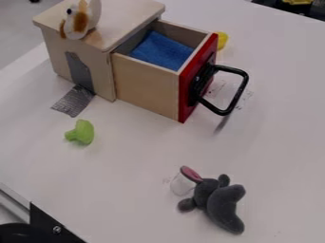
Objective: Place the green object inside the drawer.
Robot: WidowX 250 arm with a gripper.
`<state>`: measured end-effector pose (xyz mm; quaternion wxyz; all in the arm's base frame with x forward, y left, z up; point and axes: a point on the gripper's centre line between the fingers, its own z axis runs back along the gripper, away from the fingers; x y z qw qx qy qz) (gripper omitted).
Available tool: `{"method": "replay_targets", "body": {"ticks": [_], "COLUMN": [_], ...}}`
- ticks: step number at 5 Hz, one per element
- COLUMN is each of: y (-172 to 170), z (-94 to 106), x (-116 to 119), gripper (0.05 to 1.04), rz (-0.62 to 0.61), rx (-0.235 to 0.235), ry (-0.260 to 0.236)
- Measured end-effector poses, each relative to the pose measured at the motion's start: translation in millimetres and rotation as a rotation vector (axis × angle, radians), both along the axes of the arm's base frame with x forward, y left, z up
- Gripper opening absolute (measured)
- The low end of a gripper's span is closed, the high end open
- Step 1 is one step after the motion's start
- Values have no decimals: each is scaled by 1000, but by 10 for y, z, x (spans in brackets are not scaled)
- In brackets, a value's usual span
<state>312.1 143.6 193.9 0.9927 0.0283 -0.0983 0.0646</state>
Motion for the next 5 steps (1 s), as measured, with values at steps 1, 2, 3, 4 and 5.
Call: {"method": "replay_targets", "body": {"ticks": [1, 2, 3, 4, 5], "y": [-13, -125, -269, -268, -135], "z": [-142, -170, -18, -170, -604], "x": [-22, -304, -660, -992, -1105], "gripper": [999, 999, 999, 999, 999], "rz": [2, 2, -14, 11, 48], "rx": [-24, -51, -36, -54, -46], "ry": [40, 60, 21, 24, 20]}}
